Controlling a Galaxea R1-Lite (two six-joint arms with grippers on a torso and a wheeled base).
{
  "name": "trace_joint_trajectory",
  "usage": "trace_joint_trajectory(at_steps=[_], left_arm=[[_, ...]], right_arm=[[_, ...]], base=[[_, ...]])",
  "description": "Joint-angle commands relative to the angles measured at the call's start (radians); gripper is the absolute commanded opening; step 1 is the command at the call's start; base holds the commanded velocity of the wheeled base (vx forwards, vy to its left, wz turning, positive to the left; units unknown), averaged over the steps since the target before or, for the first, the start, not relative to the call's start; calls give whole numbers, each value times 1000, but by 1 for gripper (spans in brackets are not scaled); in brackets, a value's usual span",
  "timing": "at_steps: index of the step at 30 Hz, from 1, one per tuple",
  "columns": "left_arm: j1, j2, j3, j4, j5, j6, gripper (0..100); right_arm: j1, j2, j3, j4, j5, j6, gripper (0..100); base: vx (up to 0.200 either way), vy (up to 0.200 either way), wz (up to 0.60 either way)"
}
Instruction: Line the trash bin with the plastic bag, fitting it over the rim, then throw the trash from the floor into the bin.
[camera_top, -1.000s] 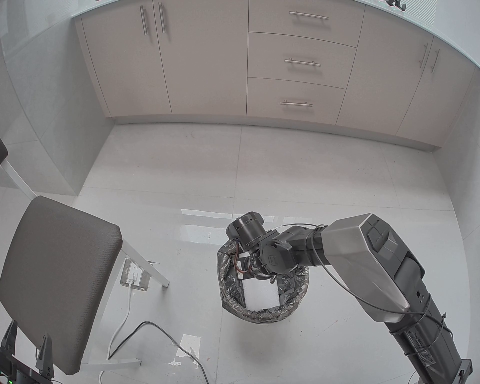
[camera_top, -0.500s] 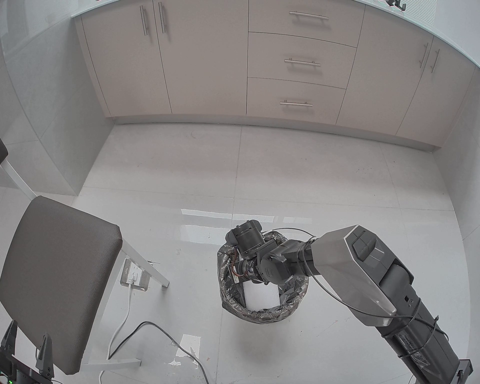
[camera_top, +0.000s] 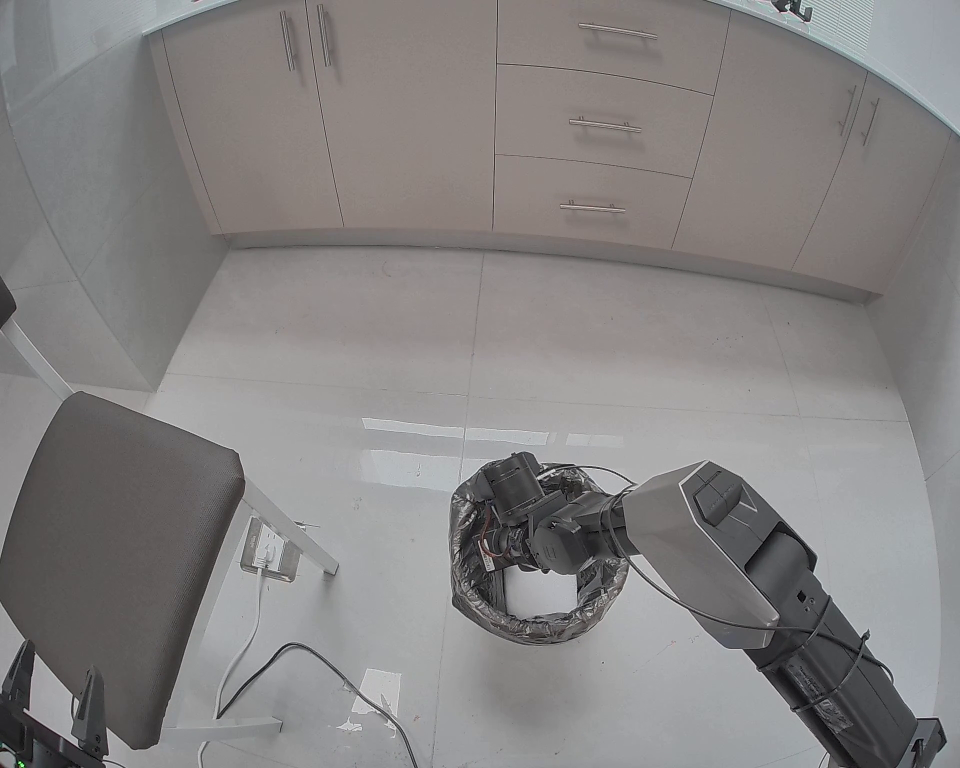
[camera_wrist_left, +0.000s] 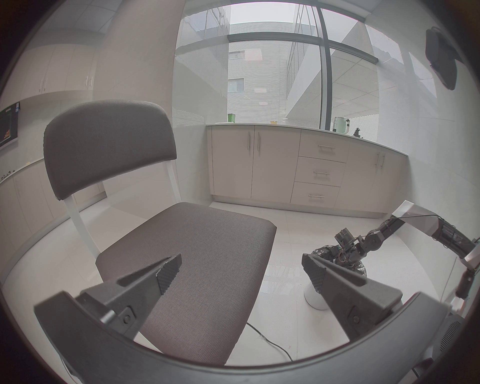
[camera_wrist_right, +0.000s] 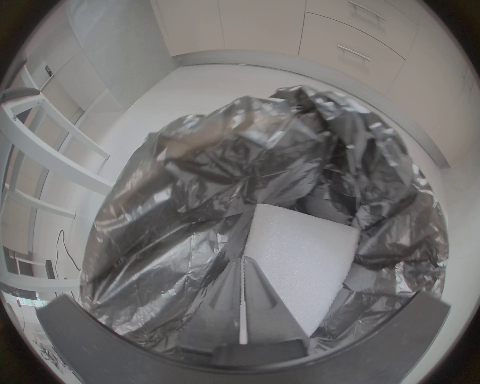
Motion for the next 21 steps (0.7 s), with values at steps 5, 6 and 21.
trace_joint_trajectory(at_steps=[5, 6, 21], left_arm=[[0, -15, 0, 0, 0, 0, 100], [0, -15, 0, 0, 0, 0, 100], [0, -15, 0, 0, 0, 0, 100]], right_arm=[[-29, 56, 0, -14, 0, 0, 0], [-31, 62, 0, -14, 1, 0, 0], [-39, 19, 0, -18, 0, 0, 0]], base=[[0, 0, 0], [0, 0, 0], [0, 0, 0]])
